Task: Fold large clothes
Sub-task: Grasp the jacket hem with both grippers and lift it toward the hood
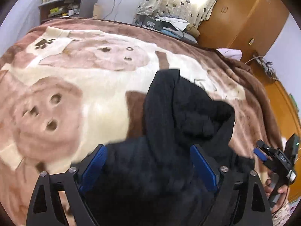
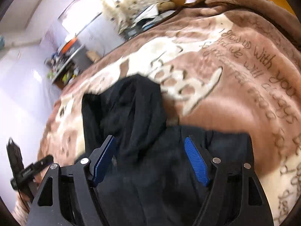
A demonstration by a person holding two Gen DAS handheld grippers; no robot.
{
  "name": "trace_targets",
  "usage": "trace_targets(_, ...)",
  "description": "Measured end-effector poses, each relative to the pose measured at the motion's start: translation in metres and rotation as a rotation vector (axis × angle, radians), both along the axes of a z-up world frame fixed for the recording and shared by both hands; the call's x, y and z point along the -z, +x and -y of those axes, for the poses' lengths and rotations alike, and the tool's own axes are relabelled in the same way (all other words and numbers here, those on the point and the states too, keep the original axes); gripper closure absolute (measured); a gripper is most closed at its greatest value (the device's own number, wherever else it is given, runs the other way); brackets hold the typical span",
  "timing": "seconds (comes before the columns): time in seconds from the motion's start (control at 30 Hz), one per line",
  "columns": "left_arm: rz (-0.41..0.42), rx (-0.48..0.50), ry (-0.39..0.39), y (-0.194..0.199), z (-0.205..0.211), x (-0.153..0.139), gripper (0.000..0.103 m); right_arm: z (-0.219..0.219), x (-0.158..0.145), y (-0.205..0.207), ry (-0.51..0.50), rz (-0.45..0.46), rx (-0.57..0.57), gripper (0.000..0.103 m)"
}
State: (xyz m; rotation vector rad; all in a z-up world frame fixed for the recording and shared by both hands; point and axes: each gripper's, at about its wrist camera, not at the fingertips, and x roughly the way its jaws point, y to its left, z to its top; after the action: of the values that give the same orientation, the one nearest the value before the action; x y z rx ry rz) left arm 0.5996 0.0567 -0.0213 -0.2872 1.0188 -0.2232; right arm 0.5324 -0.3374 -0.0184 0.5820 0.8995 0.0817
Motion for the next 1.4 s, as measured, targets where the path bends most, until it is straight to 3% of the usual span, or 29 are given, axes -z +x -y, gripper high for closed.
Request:
trace_targets(0.13, -0.045, -0.069, -0.059, 0.044, 0.0, 0.018, 0.011, 0.005, 0.018, 0.038, 0.102, -0.023, 0.053, 0.026)
trace_targets(0.2, -0.066, -0.061, -0.076, 0.059, 0.005, 0.03, 0.011, -0.001, 0.027, 0.055, 0.078, -0.045, 0.047, 0.026)
trace_targets(0.33, -0.089, -0.068, -0.021, 0.088, 0.02, 0.055, 0.011, -0.019, 0.046, 0.084, 0.014, -0.083, -0.008, 0.026)
trace_targets(0.4, -0.101, -0.089, -0.062, 0.097, 0.022, 0.068, 0.011, -0.025, 0.055, 0.095, -0.005, -0.118, -0.019, 0.026)
trace_targets(0.47, -0.107, -0.123, -0.055, 0.102, 0.023, 0.079, 0.022, -0.026, 0.063, 0.099, 0.023, -0.126, -0.02, 0.027)
trace_targets(0.5, -0.11, -0.122, -0.047, 0.102, 0.025, 0.083, 0.031, -0.027, 0.065, 0.099, 0.026, -0.124, -0.018, 0.035)
trace_targets(0.53, -0.117, -0.114, -0.036, 0.103, 0.029, 0.087, 0.048, -0.029, 0.066, 0.099, 0.021, -0.121, -0.026, 0.048)
trace_targets(0.57, -0.123, -0.09, -0.034, 0.103, 0.033, 0.09, 0.058, -0.031, 0.066, 0.097, 0.01, -0.118, -0.033, 0.053)
trace_targets(0.6, -0.133, -0.07, -0.019, 0.103, 0.037, 0.093, 0.082, -0.033, 0.066, 0.096, -0.003, -0.115, -0.04, 0.062)
trace_targets(0.63, -0.14, -0.065, 0.0, 0.104, 0.039, 0.095, 0.088, -0.035, 0.064, 0.094, -0.023, -0.11, -0.053, 0.072)
trace_targets(0.7, -0.128, -0.071, -0.006, 0.098, 0.043, 0.09, 0.095, -0.04, 0.058, 0.09, -0.058, -0.087, -0.076, 0.082)
trace_targets(0.93, -0.029, -0.061, -0.045, 0.063, 0.035, 0.058, 0.097, -0.055, 0.032, 0.061, -0.202, 0.013, -0.112, 0.088)
trace_targets(1.03, -0.015, -0.067, -0.084, 0.047, 0.027, 0.05, 0.097, -0.056, 0.024, 0.038, -0.228, 0.047, -0.142, 0.088)
trace_targets(1.13, 0.059, -0.039, -0.114, 0.019, 0.018, 0.038, 0.097, -0.055, 0.016, 0.016, -0.24, 0.089, -0.172, 0.088)
trace_targets(1.23, 0.108, 0.002, -0.089, -0.01, 0.015, 0.034, 0.097, -0.06, 0.01, -0.009, -0.316, 0.138, -0.22, 0.088)
trace_targets(1.4, 0.089, 0.018, -0.136, -0.054, 0.003, 0.046, 0.097, -0.068, 0.014, -0.047, -0.403, 0.158, -0.301, 0.088)
